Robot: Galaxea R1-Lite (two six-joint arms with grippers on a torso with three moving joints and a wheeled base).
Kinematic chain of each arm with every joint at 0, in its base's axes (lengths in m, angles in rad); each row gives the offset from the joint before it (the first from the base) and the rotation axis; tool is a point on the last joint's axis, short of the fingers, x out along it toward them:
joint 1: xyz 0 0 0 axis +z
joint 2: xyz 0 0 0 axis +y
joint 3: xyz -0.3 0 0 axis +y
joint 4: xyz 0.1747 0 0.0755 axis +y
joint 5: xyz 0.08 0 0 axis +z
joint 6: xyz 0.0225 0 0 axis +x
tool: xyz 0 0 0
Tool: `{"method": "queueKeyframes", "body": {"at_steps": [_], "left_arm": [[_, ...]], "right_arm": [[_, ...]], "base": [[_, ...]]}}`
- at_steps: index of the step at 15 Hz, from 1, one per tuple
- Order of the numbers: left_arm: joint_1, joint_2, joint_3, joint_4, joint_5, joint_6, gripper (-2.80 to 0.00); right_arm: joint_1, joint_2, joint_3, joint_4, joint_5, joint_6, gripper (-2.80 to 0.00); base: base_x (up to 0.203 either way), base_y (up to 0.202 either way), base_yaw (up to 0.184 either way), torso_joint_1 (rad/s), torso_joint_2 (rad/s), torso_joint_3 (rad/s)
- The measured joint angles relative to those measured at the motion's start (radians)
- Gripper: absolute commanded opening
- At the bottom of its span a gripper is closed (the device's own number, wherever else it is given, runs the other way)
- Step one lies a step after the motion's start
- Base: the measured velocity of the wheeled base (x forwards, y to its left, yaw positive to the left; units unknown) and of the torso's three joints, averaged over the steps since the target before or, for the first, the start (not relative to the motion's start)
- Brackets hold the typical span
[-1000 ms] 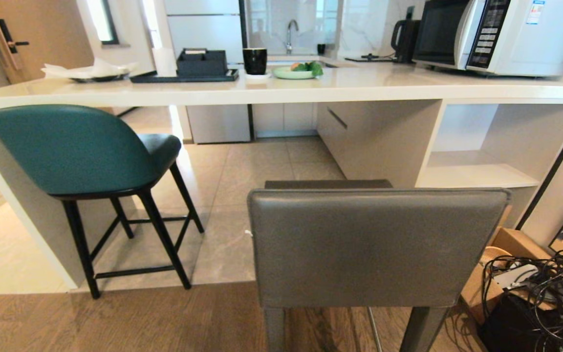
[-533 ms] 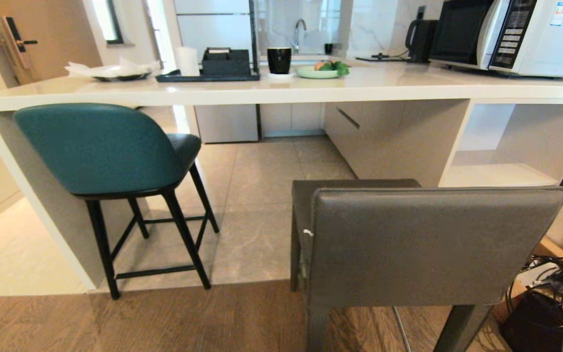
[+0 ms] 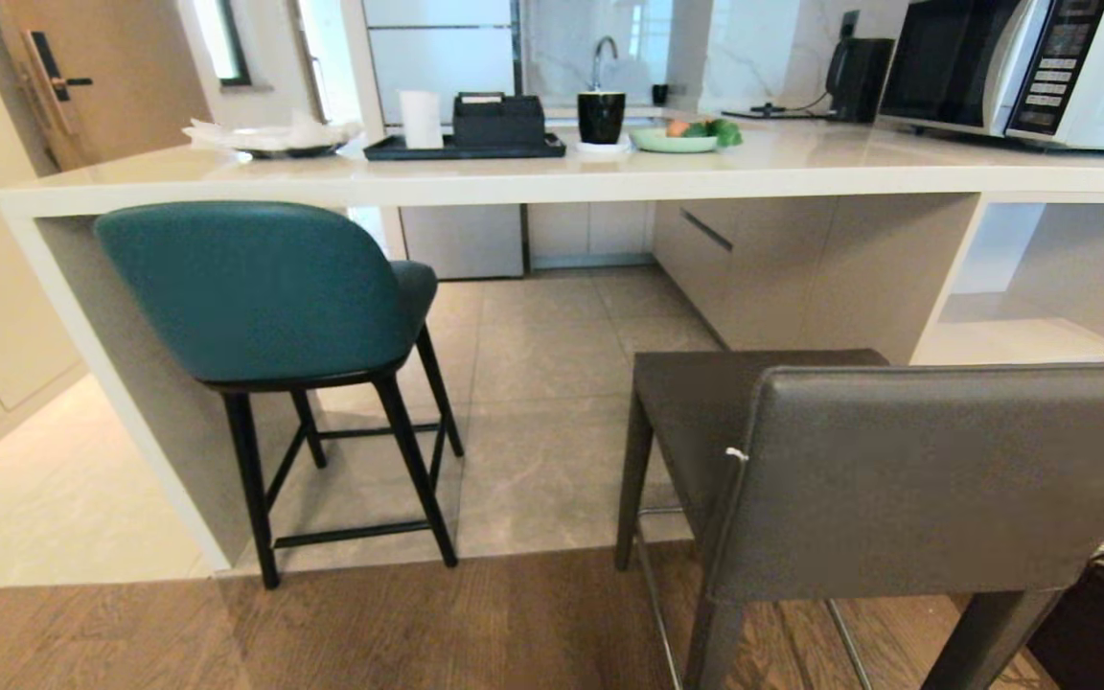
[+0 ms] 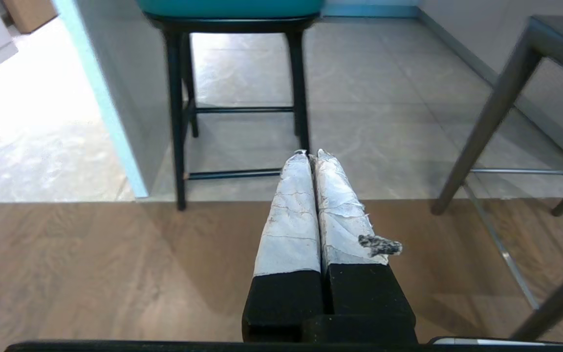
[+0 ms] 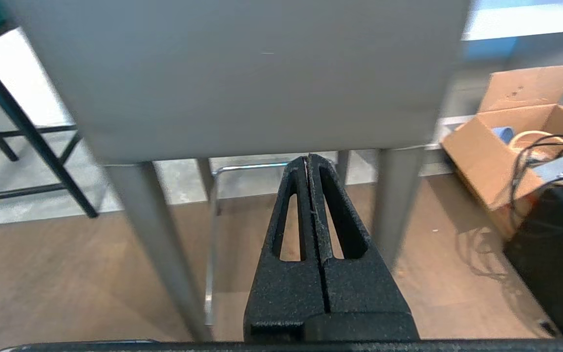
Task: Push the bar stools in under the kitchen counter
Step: Pull the blue chair out from under the dining table
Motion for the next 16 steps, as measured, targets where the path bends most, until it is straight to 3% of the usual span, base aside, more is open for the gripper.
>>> {"method": "queueKeyframes", "body": {"at_steps": [16], "left_arm": [[0.0, 0.0, 0.0, 0.0, 0.0, 0.0, -2.8]], "right_arm": [[0.0, 0.0, 0.0, 0.0, 0.0, 0.0, -2.8]], "base": [[0.0, 0.196, -0.001, 0.002, 0.0, 0.002]]}}
